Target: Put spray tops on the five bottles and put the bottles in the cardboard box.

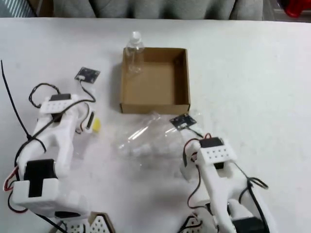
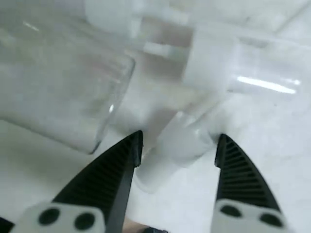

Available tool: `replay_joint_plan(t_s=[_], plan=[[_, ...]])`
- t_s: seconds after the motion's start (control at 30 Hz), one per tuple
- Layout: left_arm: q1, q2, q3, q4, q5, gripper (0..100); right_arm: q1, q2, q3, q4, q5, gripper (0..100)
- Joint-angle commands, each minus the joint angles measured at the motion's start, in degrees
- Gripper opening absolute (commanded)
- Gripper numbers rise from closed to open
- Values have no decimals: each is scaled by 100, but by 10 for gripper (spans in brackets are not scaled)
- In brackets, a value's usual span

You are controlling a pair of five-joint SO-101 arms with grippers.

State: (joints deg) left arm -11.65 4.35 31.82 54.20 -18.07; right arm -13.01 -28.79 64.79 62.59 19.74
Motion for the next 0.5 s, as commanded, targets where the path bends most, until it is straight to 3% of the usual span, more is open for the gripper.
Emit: replay_joint_plan(t_s=[0.0,0.1,0.27,0.47], plan=[[-101,-242,-211,18,9,20,180,593,-220,-576,-26,155],[-101,-242,-211,18,9,20,365,620,-334,-514,-26,21],[-101,-242,-211,18,0,20,1226,620,-651,-136,44,25],[-101,-242,-211,18,0,20,2659,620,-1741,971,1934,16]])
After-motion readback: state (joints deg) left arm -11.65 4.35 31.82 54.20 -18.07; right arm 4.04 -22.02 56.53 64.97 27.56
